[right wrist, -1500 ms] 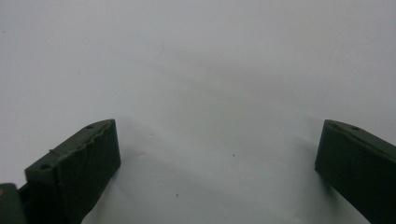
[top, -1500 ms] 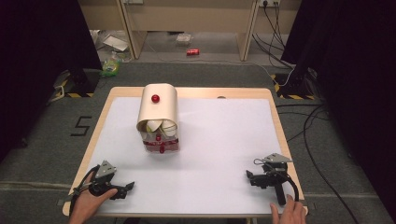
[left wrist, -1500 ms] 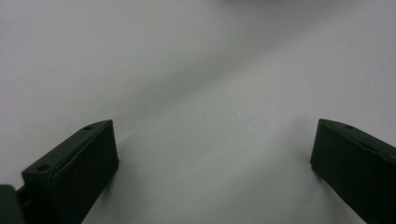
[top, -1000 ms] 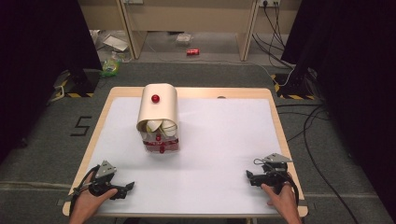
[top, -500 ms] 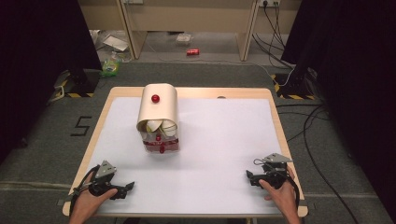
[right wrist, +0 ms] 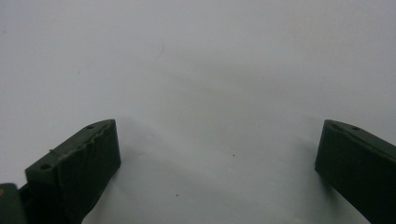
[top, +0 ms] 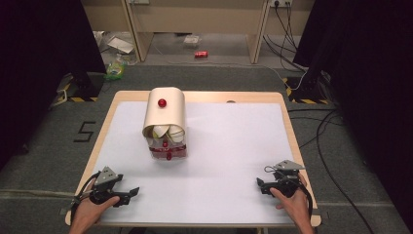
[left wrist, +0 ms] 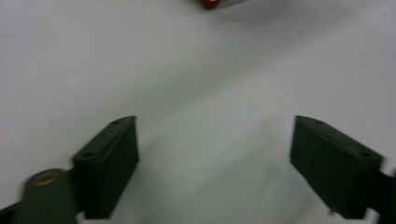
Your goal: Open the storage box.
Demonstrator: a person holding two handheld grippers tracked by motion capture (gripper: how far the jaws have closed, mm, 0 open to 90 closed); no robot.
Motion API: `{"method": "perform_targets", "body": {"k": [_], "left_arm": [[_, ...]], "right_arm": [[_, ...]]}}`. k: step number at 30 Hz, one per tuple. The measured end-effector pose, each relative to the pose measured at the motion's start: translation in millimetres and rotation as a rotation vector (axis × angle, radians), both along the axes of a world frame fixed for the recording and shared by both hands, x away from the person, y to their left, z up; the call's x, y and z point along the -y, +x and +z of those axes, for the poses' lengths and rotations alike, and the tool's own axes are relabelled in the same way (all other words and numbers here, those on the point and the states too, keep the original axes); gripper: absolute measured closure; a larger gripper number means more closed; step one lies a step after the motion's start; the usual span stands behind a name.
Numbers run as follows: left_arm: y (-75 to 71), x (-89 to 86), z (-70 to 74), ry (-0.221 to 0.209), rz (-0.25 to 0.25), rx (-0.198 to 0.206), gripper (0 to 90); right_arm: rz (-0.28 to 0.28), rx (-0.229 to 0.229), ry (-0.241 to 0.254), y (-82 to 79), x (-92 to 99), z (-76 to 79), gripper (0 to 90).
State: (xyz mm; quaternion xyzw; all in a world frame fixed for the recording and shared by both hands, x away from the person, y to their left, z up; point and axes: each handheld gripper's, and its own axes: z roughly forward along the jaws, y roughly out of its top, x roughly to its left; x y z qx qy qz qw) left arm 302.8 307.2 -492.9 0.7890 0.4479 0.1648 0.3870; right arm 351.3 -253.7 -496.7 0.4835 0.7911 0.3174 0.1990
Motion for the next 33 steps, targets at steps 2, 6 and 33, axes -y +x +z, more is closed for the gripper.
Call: {"method": "perform_targets", "body": {"k": [2, 6, 33], "left_arm": [[-1.0, 2.9, 3.7, -0.003, 0.001, 0.007, 14.6], [-2.7, 7.2, 9.2, -0.02, -0.018, 0.019, 15.7], [6.9, 53.4, 69.1, -0.063, -0.185, 0.273, 15.0]], "right_arm": [[0.0, 0.0, 0.0, 0.0, 0.0, 0.0, 0.5], [-0.001, 0.001, 0.0, -0.1, -0.1, -0.1, 0.5], [-0.003, 0.001, -0.001, -0.2, -0.4, -0.2, 0.5]]}}
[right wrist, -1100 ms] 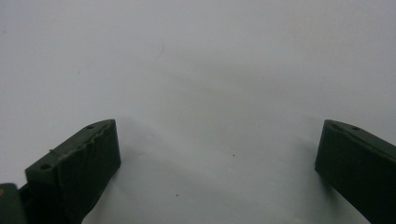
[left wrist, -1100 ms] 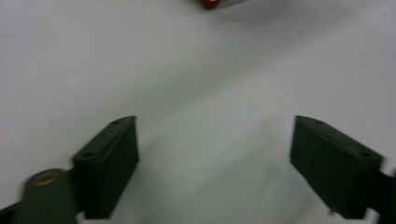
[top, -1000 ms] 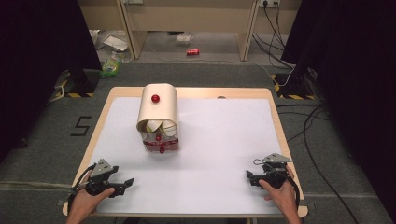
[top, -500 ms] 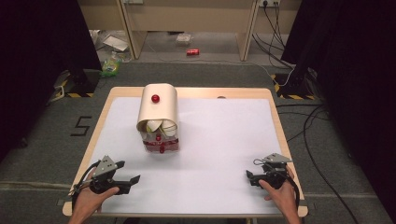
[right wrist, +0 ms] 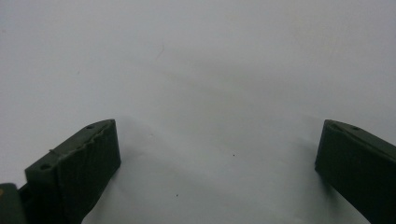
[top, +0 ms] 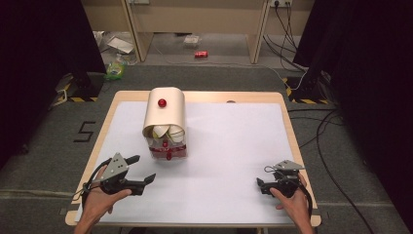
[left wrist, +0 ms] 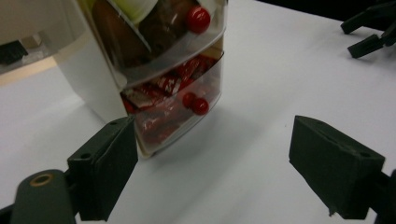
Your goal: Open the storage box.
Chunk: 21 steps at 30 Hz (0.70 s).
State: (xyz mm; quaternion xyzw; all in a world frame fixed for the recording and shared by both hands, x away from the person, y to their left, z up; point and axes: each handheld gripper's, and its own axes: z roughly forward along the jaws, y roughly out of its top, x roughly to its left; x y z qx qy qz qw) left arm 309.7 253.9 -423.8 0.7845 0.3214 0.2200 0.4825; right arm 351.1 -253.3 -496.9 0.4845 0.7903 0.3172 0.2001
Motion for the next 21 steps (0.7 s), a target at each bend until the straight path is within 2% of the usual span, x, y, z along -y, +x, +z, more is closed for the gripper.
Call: {"method": "perform_targets", "body": {"k": [5, 18, 21], "left_arm": [[3.1, 6.9, 6.4, -0.005, -0.027, 0.021, 15.0], [16.9, 13.3, 33.3, 0.019, -0.04, 0.054, 15.3], [19.4, 15.1, 37.3, 0.006, -0.043, 0.057, 15.3]], "right_arm": [[0.0, 0.0, 0.0, 0.0, 0.0, 0.0, 0.5], [0.001, 0.0, -0.001, 0.0, 0.1, 0.0, 0.5], [-0.001, -0.001, 0.0, -0.1, -0.1, 0.0, 0.5]]}}
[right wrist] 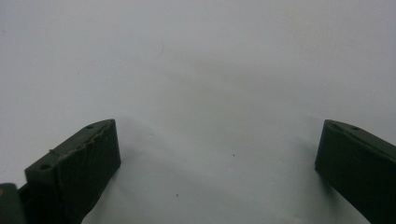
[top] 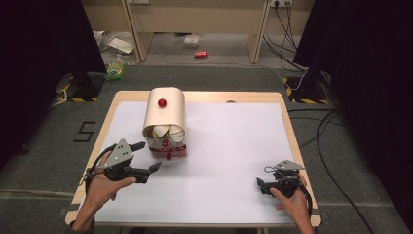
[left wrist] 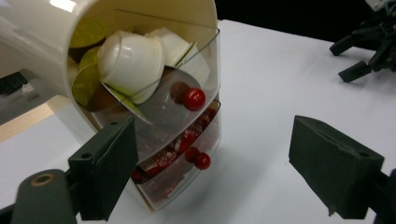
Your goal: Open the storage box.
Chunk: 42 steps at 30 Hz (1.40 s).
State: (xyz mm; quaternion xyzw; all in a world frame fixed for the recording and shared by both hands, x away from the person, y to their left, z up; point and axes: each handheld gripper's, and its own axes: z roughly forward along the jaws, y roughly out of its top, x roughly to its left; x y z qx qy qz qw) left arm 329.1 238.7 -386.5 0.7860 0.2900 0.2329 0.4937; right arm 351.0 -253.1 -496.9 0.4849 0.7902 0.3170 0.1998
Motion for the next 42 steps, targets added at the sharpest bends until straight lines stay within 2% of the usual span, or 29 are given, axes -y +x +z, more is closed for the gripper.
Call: {"method": "perform_targets", "body": {"k": [11, 18, 21, 28, 34, 36, 42], "left_arm": [[10.8, 14.7, 11.3, 0.055, -0.012, 0.033, 15.9], [16.6, 17.8, 15.3, 0.067, -0.019, 0.034, 16.0], [20.9, 19.3, 16.0, 0.086, -0.023, 0.038, 16.3], [28.2, 20.2, 14.7, 0.114, -0.023, 0.025, 16.6], [34.6, 21.9, 11.3, 0.116, -0.029, 0.007, 18.3], [37.4, 21.1, 12.1, 0.117, -0.033, -0.003, 21.0], [41.5, 18.9, 15.1, 0.141, -0.013, 0.002, 40.9]], "right_arm": [[0.0, 0.0, 0.0, 0.0, 0.0, 0.0, 0.5], [0.0, 0.001, -0.001, 0.1, 0.0, -0.1, 0.5], [0.003, 0.002, -0.002, 0.2, 0.2, -0.1, 0.5], [0.0, -0.001, 0.0, 0.0, 0.0, 0.0, 0.5], [0.0, 0.0, 0.0, 0.0, 0.0, 0.0, 0.5], [0.0, 0.0, 0.0, 0.0, 0.0, 0.0, 0.5], [-0.001, 0.0, 0.001, 0.0, -0.1, 0.0, 0.5]]}}
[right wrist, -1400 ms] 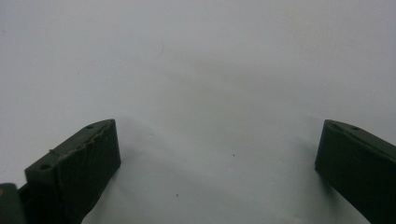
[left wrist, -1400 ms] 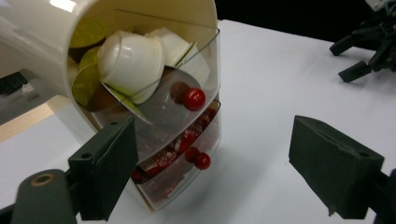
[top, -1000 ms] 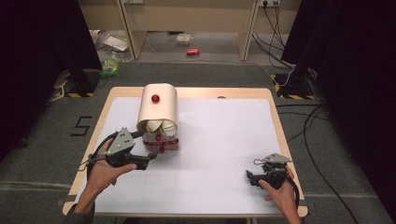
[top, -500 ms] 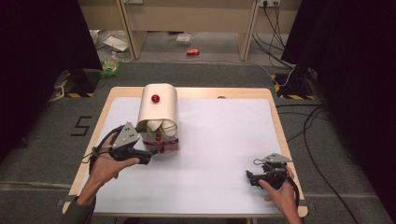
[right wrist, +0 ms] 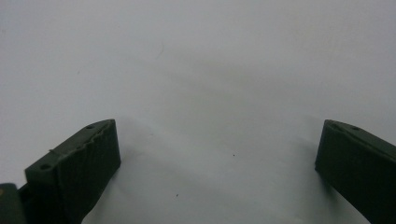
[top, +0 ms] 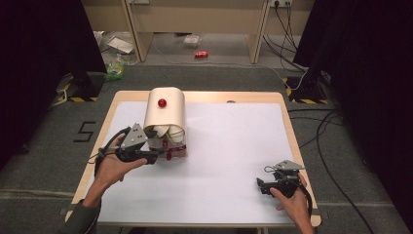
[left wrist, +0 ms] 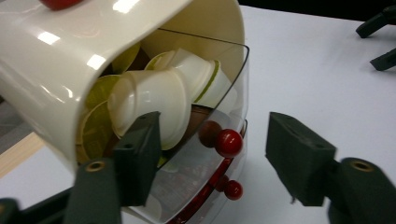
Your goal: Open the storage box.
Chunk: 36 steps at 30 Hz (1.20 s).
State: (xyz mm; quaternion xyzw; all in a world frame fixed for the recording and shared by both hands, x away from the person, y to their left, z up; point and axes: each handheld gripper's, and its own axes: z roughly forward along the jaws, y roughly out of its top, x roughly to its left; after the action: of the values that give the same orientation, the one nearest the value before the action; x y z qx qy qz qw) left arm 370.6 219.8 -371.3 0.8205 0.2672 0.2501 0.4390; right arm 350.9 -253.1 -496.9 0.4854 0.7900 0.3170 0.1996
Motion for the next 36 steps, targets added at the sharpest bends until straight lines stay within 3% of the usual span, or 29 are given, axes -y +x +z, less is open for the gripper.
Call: {"method": "perform_targets", "body": {"k": [4, 9, 15, 19, 26, 36], "left_arm": [[0.4, 0.1, 0.0, 0.028, 0.001, 0.029, 52.2], [3.0, -3.0, 1.0, 0.029, 0.005, 0.041, 67.2], [1.0, -4.7, 3.9, 0.04, -0.015, 0.057, 74.1], [-1.1, -6.7, 5.5, 0.023, -0.017, 0.058, 79.2], [1.9, -8.3, 7.3, 0.017, -0.033, 0.035, 79.8], [6.5, -3.4, 3.4, 0.007, -0.045, 0.021, 73.5]], "right_arm": [[0.0, 0.0, -0.001, 0.0, 0.0, 0.0, 0.5], [0.0, 0.0, 0.0, -0.1, 0.0, 0.0, 0.5], [0.001, 0.0, 0.0, -0.1, 0.1, 0.0, 0.5], [0.0, 0.0, 0.001, -0.1, 0.0, 0.0, 0.5], [0.002, 0.0, -0.001, -0.1, 0.1, 0.0, 0.5], [0.002, 0.001, 0.0, 0.0, 0.1, 0.0, 0.5]]}}
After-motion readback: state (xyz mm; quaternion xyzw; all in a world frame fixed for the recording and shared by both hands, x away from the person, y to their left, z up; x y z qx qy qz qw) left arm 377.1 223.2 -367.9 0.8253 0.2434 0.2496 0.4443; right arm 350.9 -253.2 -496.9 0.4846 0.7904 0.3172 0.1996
